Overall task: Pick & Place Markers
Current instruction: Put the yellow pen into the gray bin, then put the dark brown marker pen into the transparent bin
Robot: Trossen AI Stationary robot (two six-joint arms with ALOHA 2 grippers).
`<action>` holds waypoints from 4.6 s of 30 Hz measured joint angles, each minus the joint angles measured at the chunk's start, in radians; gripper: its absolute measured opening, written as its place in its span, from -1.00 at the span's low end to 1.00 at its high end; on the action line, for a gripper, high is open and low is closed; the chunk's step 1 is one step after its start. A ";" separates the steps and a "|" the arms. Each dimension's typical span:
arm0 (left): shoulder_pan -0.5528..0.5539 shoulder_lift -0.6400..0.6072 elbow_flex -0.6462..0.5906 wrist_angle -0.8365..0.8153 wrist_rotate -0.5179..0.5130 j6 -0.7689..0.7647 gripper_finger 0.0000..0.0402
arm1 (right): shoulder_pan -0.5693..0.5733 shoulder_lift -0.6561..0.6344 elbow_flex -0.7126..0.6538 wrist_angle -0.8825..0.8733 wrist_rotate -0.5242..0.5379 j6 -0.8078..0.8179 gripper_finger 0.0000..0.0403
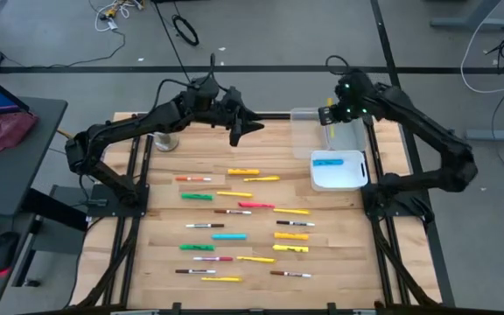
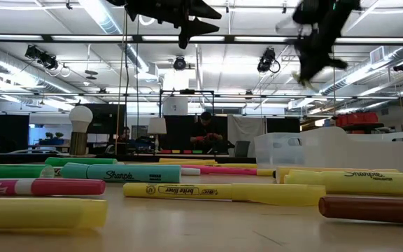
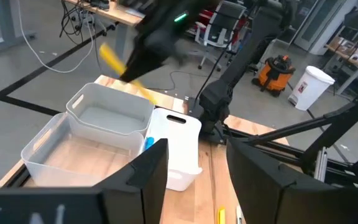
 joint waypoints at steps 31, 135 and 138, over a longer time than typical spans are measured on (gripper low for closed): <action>-0.071 0.000 0.000 0.000 -0.018 -0.079 -0.26 | -0.236 0.513 -0.100 0.110 0.025 -0.012 -0.59; -1.137 -0.161 -0.632 -0.533 -0.836 -0.672 0.03 | 1.002 -0.148 -0.235 0.732 0.186 0.382 -0.27; -1.132 -0.161 -0.706 -0.453 -0.844 -0.678 0.03 | 1.003 -0.148 -0.235 0.734 0.187 0.395 -0.27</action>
